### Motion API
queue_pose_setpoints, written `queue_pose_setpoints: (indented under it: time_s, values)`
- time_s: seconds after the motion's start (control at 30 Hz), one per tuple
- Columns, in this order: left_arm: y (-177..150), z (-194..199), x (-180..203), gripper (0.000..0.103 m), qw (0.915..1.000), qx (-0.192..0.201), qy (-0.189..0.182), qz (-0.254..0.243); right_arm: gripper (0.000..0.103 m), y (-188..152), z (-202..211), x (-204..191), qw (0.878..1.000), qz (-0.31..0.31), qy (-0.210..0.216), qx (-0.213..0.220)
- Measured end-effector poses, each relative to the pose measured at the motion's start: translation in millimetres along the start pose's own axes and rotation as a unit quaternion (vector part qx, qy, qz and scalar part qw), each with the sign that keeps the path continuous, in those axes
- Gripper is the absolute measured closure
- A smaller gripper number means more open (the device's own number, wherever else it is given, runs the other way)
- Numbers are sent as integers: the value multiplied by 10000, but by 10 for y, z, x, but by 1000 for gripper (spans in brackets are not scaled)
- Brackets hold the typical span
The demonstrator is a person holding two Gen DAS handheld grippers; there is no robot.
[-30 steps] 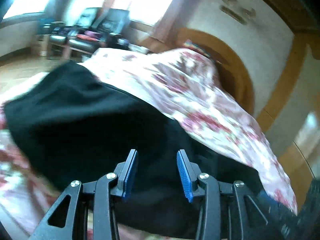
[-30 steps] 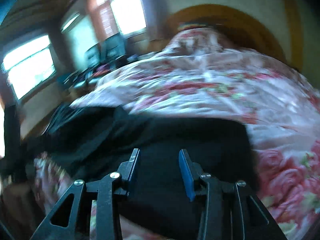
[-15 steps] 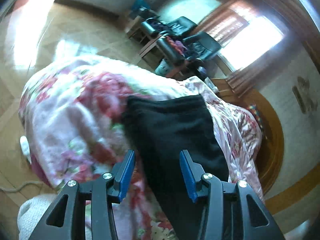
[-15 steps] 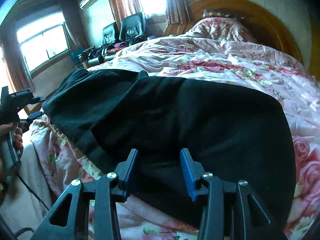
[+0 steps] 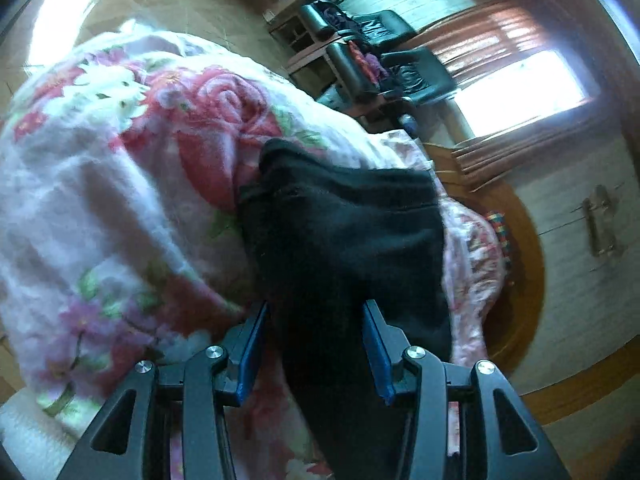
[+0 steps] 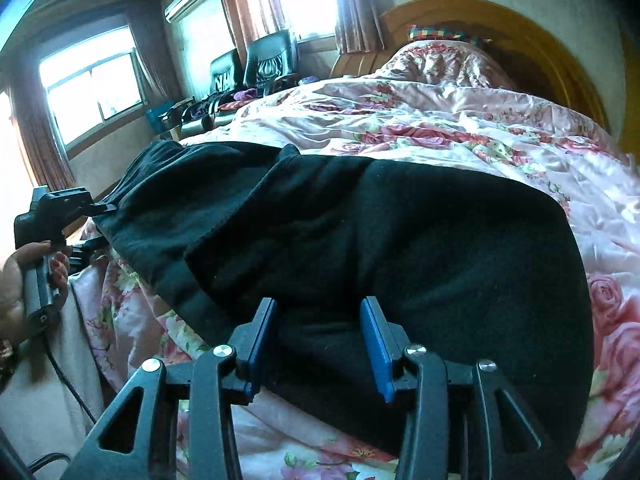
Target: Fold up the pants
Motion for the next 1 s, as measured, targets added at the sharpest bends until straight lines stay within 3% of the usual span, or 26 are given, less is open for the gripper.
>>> queue_pose_setpoints:
  time_s: [0.07,0.2,0.33,0.47,0.53,0.63,0.73,0.83,1.0]
  values:
    - [16,15,-7,58,9989,-94,-462,16,59,2,0,-3,10000,5,-11,-1]
    - [42,-8,-44,58,9982,-99,-594,79,59,0,4,2,10000,8,-7,0]
    - [72,-28,-162,80,9979,-93,-496,410,59,3,4,3,10000,-43,19,-18]
    - [-2,163,168,89,9987,151,-345,-338,55,35,24,45,9995,-222,208,-89]
    - [-53,308,413,89,9948,331,-609,-740,43,45,34,47,9986,-297,418,-125]
    - [-162,474,856,89,9844,391,-831,-1499,39,71,68,8,9985,-314,426,-140]
    - [-284,607,1126,89,9765,431,-979,-1871,40,106,200,53,9973,-525,505,-14]
    - [-503,750,1386,89,9627,471,-1202,-2376,38,116,363,221,9948,-894,467,117]
    - [-1034,857,1909,89,9201,324,-1444,-3625,35,40,606,645,9861,-1636,198,212]
Point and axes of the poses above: each gripper's, at about its wrist camera, not at the fingertips, and z roughly against the way its jaws point, x to its right, y to its top, the point moved 1 cm from there along -z, roughly the way its jaws point, and after that the axes turned 3 degrees about -x, right-handed, at the moved point
